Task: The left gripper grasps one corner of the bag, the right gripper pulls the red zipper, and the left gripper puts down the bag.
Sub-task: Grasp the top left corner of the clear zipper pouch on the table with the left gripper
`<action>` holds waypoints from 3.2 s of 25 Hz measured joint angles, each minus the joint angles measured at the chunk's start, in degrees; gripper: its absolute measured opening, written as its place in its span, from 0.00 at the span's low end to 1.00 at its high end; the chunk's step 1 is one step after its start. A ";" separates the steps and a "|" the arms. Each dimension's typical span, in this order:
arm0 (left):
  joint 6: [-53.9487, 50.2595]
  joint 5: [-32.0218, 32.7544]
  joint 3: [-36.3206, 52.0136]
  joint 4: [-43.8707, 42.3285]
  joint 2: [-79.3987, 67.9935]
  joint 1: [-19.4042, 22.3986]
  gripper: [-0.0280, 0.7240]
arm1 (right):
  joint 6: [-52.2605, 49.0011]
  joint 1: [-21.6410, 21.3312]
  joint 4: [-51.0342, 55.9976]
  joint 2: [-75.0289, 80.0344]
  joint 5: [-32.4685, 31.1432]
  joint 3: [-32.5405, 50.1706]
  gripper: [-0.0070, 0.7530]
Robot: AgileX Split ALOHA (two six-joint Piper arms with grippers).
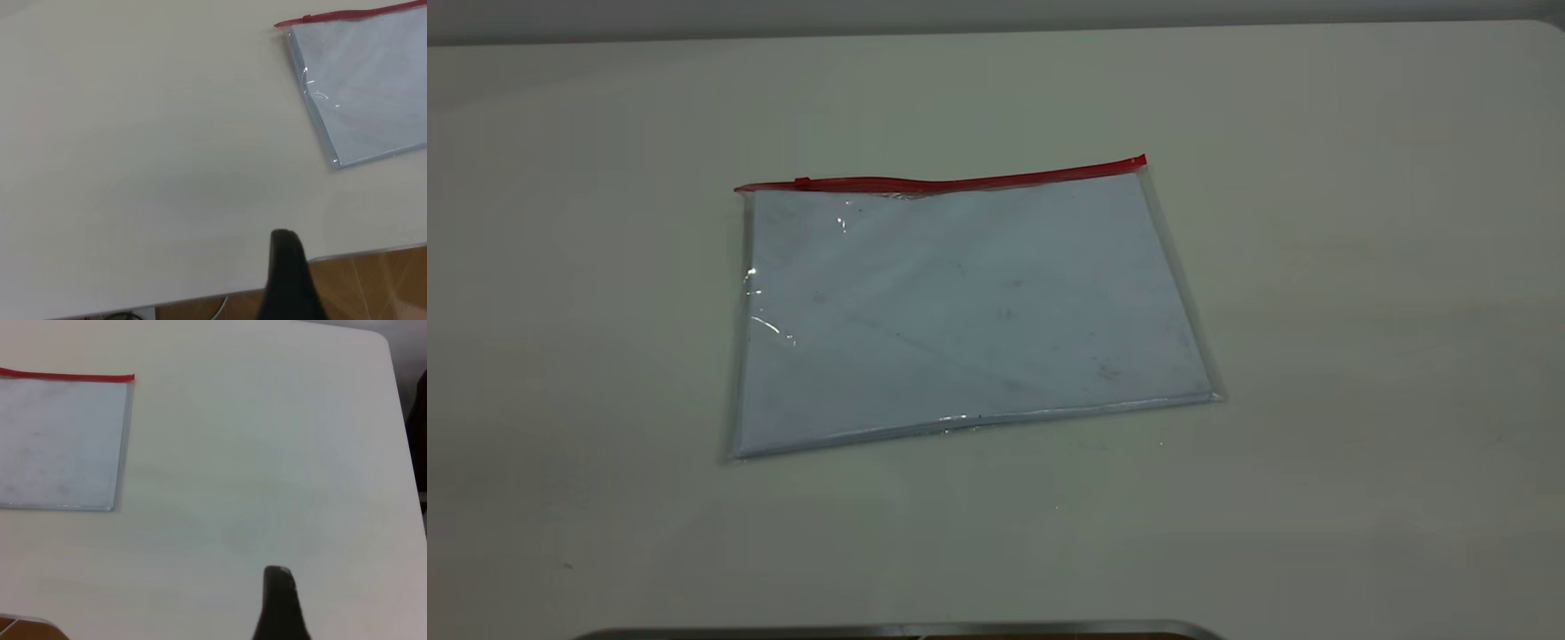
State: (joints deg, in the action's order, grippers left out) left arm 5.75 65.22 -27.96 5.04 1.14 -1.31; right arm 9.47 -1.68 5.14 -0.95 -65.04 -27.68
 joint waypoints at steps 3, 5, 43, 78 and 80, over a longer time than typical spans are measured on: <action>0.00 0.00 0.00 0.00 0.00 0.00 0.81 | 0.00 0.00 0.00 0.00 0.00 0.00 0.77; 0.00 0.00 0.00 0.00 0.00 0.00 0.81 | 0.00 0.00 0.00 0.00 0.00 0.00 0.77; -2.91 -1.54 -4.75 -0.17 -10.04 0.00 0.81 | -0.85 0.00 0.45 0.00 0.92 -0.42 0.77; 22.78 -21.59 -51.42 28.12 -118.71 5.51 0.81 | 11.67 0.00 11.87 70.93 34.15 -20.51 0.77; 28.58 -21.07 -51.70 30.84 -121.91 5.97 0.81 | 12.16 0.00 11.94 72.91 34.90 -20.51 0.77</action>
State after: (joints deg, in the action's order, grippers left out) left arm 34.33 44.14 -79.66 35.89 -120.77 4.66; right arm 21.63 -1.68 17.08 71.97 -30.14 -48.19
